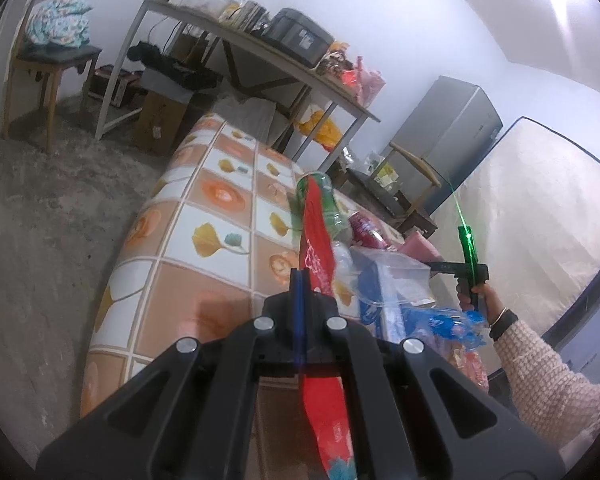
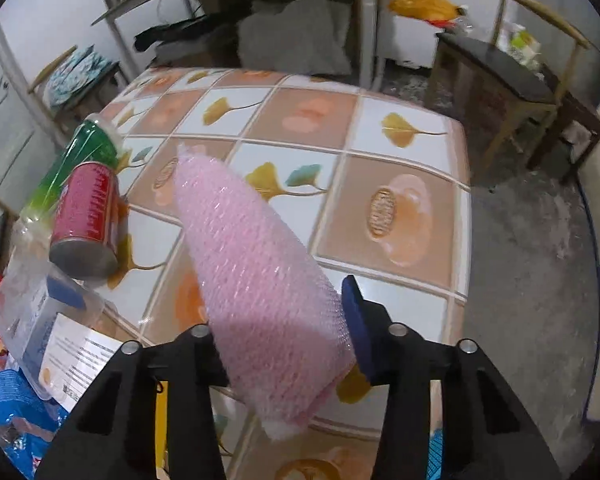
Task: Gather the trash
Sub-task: 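Grasp the pink sponge with the right tool while the left tool holds the red bag, then carry both items over the blue wastebasket and open both tools to drop them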
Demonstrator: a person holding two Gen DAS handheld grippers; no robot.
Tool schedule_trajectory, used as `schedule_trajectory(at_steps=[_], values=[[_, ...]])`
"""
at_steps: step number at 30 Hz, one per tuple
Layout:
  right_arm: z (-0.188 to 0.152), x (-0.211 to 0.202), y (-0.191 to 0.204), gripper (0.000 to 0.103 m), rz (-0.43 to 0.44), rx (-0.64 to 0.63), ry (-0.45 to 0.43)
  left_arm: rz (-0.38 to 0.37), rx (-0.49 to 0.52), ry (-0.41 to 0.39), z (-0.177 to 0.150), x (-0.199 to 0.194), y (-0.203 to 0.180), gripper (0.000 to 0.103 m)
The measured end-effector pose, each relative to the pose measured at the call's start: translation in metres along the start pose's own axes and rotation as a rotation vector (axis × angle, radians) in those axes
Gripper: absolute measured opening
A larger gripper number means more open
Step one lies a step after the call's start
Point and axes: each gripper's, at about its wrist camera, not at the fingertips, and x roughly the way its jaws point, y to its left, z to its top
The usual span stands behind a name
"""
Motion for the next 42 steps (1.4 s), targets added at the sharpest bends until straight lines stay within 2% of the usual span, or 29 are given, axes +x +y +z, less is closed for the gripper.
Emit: schedule_trajectory(at_steps=[4, 10, 14, 18, 21, 24, 26, 29, 33, 34, 37, 40, 42], values=[[-0.014, -0.031, -0.001, 0.038, 0.006, 0.034, -0.079, -0.04, 0.045, -0.018, 0.007, -0.01, -0.023, 0.0], [-0.043, -0.108, -0.004, 0.037, 0.017, 0.094, -0.242, -0.097, 0.145, -0.055, 0.021, -0.018, -0.075, 0.0], [-0.078, -0.169, -0.004, 0.037, 0.024, 0.133, -0.352, -0.145, 0.184, -0.039, 0.03, -0.01, -0.112, 0.0], [-0.124, -0.22, -0.01, 0.037, 0.025, 0.193, -0.436, -0.222, 0.233, 0.025, 0.043, 0.016, -0.169, 0.0], [-0.163, -0.25, -0.025, 0.037, -0.007, 0.27, -0.468, -0.305, 0.275, 0.114, 0.047, 0.057, -0.23, 0.0], [-0.203, -0.266, -0.048, 0.037, -0.063, 0.358, -0.469, -0.369, 0.329, 0.213, 0.037, 0.105, -0.296, 0.0], [-0.231, -0.27, -0.068, 0.037, -0.097, 0.435, -0.456, -0.394, 0.379, 0.286, 0.021, 0.141, -0.345, 0.0], [-0.268, -0.264, -0.1, 0.037, -0.15, 0.545, -0.414, -0.396, 0.42, 0.375, -0.008, 0.187, -0.401, 0.0], [-0.323, -0.239, -0.152, 0.037, -0.185, 0.73, -0.326, -0.375, 0.443, 0.513, -0.071, 0.257, -0.471, 0.0], [-0.338, -0.23, -0.166, 0.037, -0.193, 0.779, -0.306, -0.349, 0.472, 0.538, -0.092, 0.275, -0.488, 0.0], [-0.374, -0.204, -0.201, 0.037, -0.198, 0.904, -0.257, -0.301, 0.484, 0.632, -0.145, 0.323, -0.52, 0.0], [-0.4, -0.178, -0.226, 0.037, -0.206, 0.99, -0.219, -0.254, 0.47, 0.739, -0.196, 0.372, -0.542, 0.0], [-0.415, -0.165, -0.241, 0.037, -0.216, 1.027, -0.199, -0.223, 0.482, 0.783, -0.225, 0.396, -0.557, 0.0]])
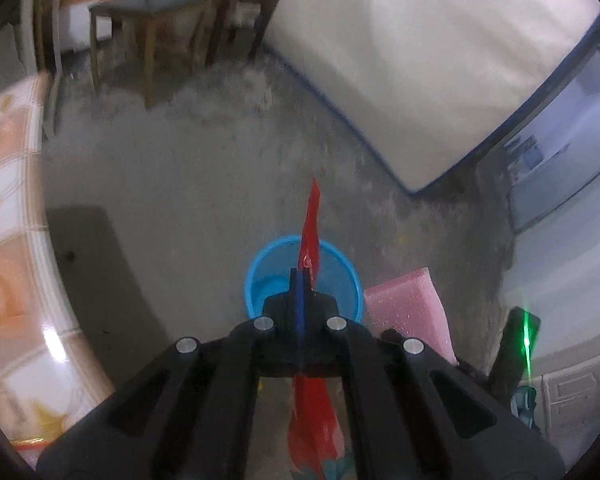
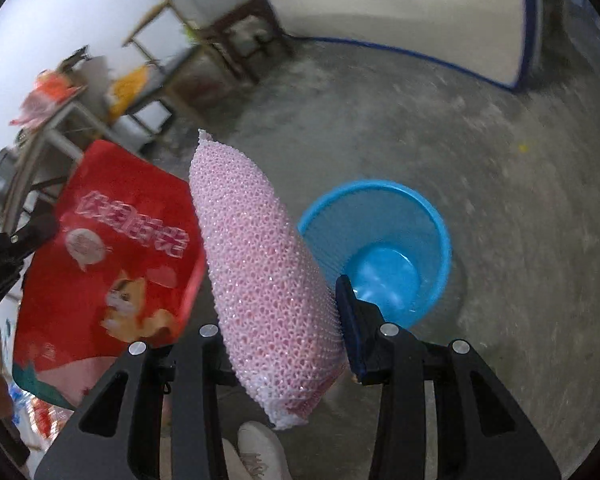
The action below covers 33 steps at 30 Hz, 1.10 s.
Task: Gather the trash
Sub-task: 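Carry both items over the blue wastebasket and open both tools to drop them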
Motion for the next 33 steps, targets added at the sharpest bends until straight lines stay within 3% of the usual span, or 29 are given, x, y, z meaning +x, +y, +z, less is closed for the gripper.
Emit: schedule_trajectory(at_steps=[5, 8, 9, 11, 12, 13, 16, 22, 31, 33], values=[[0.008, 0.039, -0.027, 0.038, -0.049, 0.051, 0.03, 0.057, 0.02, 0.086, 0.007, 0.081, -0.032, 0.0], [0.015, 0.057, -0.04, 0.04, -0.084, 0.063, 0.035, 0.046, 0.022, 0.13, 0.009, 0.114, -0.039, 0.0], [0.021, 0.064, -0.043, 0.042, -0.097, 0.068, 0.033, 0.047, 0.01, 0.135, 0.01, 0.118, -0.038, 0.004], [0.032, 0.074, -0.056, 0.052, -0.102, 0.068, 0.035, 0.031, -0.023, 0.13, 0.014, 0.126, -0.036, 0.038], [0.035, 0.078, -0.059, 0.063, -0.106, 0.069, 0.034, 0.04, -0.028, 0.113, 0.015, 0.124, -0.034, 0.046], [0.039, 0.084, -0.062, 0.066, -0.12, 0.073, 0.027, 0.05, -0.025, 0.09, 0.016, 0.121, -0.035, 0.052], [0.044, 0.093, -0.073, 0.068, -0.138, 0.075, 0.005, 0.055, -0.005, 0.08, 0.019, 0.112, -0.035, 0.057], [0.033, 0.073, -0.084, 0.068, -0.101, 0.092, -0.074, 0.011, 0.007, 0.067, 0.03, 0.059, -0.029, 0.057], [-0.012, -0.008, -0.06, 0.069, -0.135, -0.069, -0.174, -0.138, 0.156, -0.039, -0.008, -0.109, -0.015, 0.068], [-0.022, -0.03, -0.045, 0.075, -0.139, -0.115, -0.177, -0.113, 0.165, -0.106, -0.027, -0.154, 0.006, 0.068]])
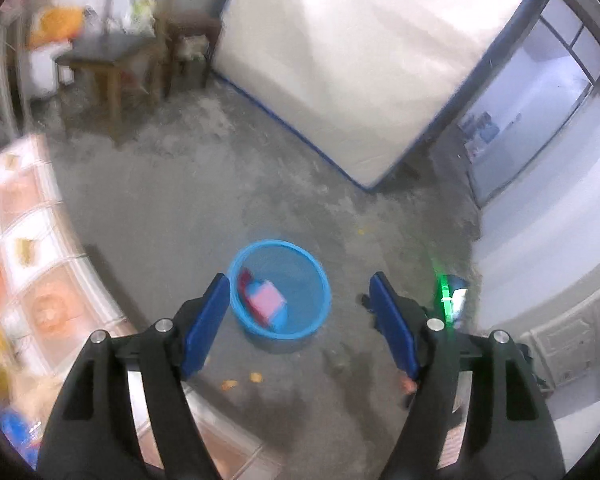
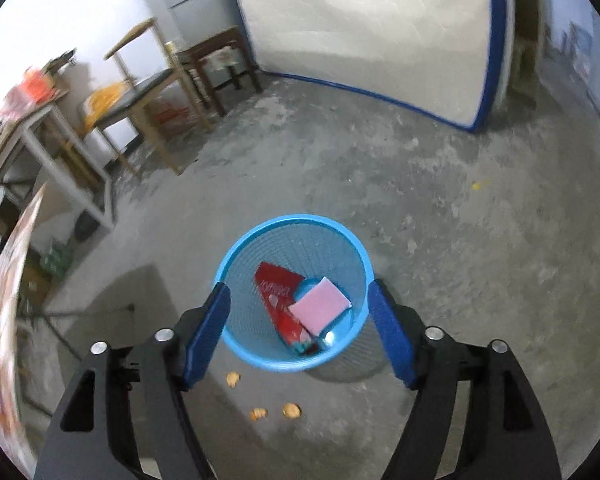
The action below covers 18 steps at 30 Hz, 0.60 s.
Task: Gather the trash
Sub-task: 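Carry both items over the blue wastebasket and open both tools to drop them, then move both tools back over the table toward the green bottle and red can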
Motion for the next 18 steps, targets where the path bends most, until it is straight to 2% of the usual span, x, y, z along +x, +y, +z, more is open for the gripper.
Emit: schedule_trajectory(at_steps=[3, 6, 9, 11, 14, 18], values=[[-0.004, -0.042, 0.026, 0.082, 0.033, -0.063, -0.018, 0.004, -0.032, -0.084, -0.031, -0.062, 0.028, 0.07], [-0.004, -0.089, 0.067, 0.093, 0.054, -0.144, -0.078, 0.027, -0.085, -0.132, -0.069, -0.112, 0.063, 0.074], [-0.003, -0.122, 0.118, 0.097, 0.057, -0.225, -0.122, 0.039, -0.187, -0.172, -0.113, -0.157, 0.105, 0.079], [-0.003, -0.137, 0.155, 0.097, 0.105, -0.297, -0.108, 0.056, -0.26, -0.198, -0.148, -0.189, 0.138, 0.08], [-0.005, -0.154, 0.218, 0.097, 0.188, -0.397, -0.068, 0.104, -0.313, -0.227, -0.184, -0.228, 0.174, 0.084], [-0.008, -0.174, 0.309, 0.097, 0.216, -0.537, -0.025, 0.204, -0.401, -0.309, -0.222, -0.289, 0.229, 0.091]])
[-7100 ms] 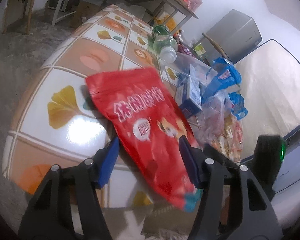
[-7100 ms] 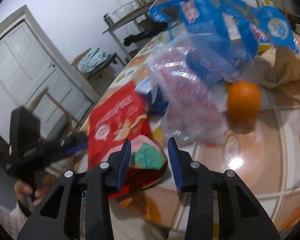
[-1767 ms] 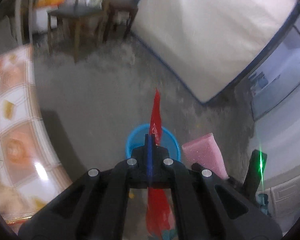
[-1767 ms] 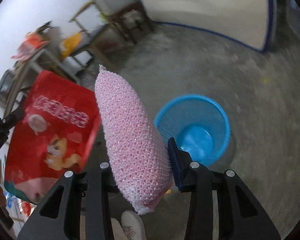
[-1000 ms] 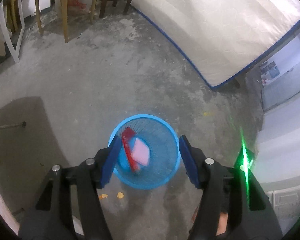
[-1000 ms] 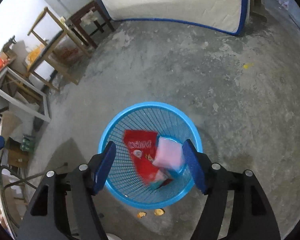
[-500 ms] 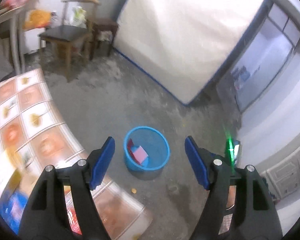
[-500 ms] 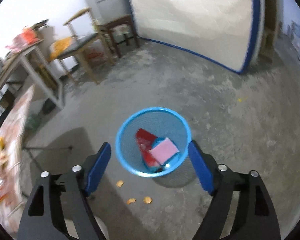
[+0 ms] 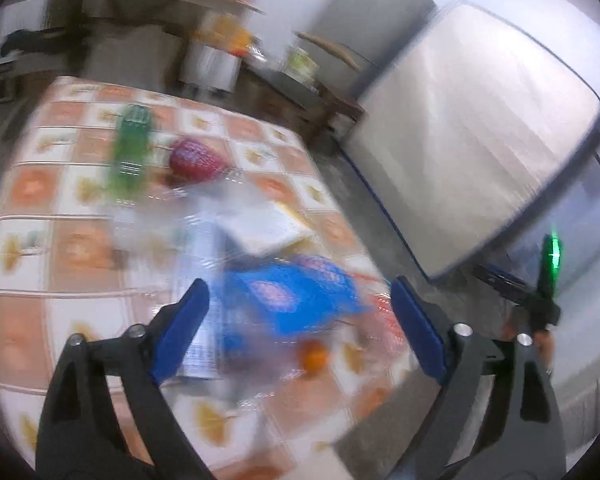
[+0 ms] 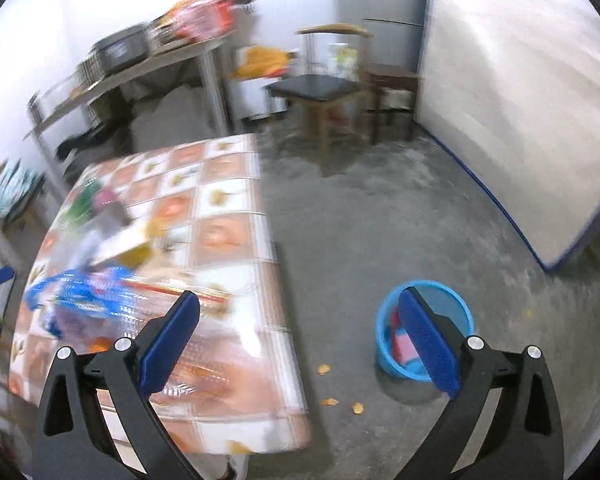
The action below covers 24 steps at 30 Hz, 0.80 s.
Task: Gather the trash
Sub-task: 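Move both tools back over the table toward the green bottle and red can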
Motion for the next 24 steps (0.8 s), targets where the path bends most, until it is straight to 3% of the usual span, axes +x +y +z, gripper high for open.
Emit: schedule_trajectory(at_steps=[6, 8, 11, 13, 17, 21, 24], values=[[0.071, 0.012, 0.119, 0.097, 0.074, -0.208, 0.039, 0.103, -0.097, -0.138, 0.026, -0.04, 0.076, 0.094], [0.097, 0.022, 0.16, 0.097, 0.149, -0.262, 0.028, 0.143, -0.095, -0.154, 0.041, -0.035, 0.094, 0.094], [0.124, 0.046, 0.21, 0.097, 0.29, -0.32, 0.049, 0.17, -0.07, -0.109, 0.068, -0.01, 0.107, 0.094], [0.14, 0.076, 0.244, 0.097, 0.363, -0.358, 0.107, 0.165, -0.042, -0.063, 0.085, 0.014, 0.114, 0.094], [0.153, 0.134, 0.285, 0.097, 0.356, -0.434, 0.207, 0.145, -0.009, 0.051, 0.115, 0.069, 0.121, 0.094], [0.158, 0.192, 0.309, 0.085, 0.371, -0.46, 0.341, 0.181, -0.047, 0.144, 0.135, 0.124, 0.138, 0.094], [0.157, 0.219, 0.316, 0.081, 0.387, -0.469, 0.414, 0.18, -0.07, 0.171, 0.137, 0.14, 0.147, 0.088]])
